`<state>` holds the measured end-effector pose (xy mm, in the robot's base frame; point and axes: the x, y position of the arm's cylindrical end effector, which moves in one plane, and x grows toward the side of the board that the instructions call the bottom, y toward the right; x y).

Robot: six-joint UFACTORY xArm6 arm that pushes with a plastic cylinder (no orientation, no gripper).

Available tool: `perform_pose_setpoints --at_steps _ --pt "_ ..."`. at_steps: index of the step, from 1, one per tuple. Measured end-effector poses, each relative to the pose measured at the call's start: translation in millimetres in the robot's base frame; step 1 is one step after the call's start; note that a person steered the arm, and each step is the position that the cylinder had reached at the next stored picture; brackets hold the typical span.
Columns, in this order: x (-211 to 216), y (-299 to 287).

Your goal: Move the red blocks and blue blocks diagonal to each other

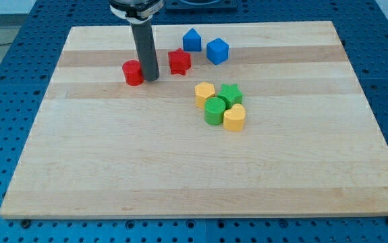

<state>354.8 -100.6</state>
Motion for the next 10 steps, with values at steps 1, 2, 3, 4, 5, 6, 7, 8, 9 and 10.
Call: perform_pose_setpoints --at_steps 1,2,3,4,5,6,7,8,9,10 --pt "6 31" --pt "4 84" --pt "-10 109" --pt "-49 59" --pt "-54 20" --pt "-30 -5" --pt "-11 -6" --pt "-11 6" --pt "-11 63" --pt "-11 126"
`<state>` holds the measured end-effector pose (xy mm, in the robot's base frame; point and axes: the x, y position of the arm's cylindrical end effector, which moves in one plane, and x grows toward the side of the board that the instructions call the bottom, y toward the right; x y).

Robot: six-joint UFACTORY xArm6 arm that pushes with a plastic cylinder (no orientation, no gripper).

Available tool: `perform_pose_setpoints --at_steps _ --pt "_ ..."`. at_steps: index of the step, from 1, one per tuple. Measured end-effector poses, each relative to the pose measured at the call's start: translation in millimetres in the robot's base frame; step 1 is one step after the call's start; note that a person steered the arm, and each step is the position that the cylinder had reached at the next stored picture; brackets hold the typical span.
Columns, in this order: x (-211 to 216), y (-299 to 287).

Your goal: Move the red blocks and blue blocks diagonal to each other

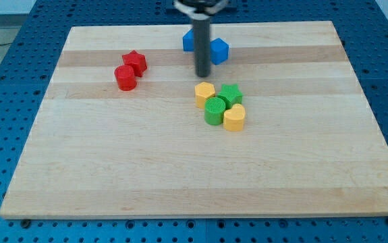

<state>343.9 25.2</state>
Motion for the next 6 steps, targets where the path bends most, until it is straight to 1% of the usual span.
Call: perform_pose_setpoints --at_steps 1,2,3,4,5,6 --pt "-19 29" --pt "-50 11" --pt "-63 -6" --pt "-59 -11" --pt "-1 -11" --pt "36 -19"
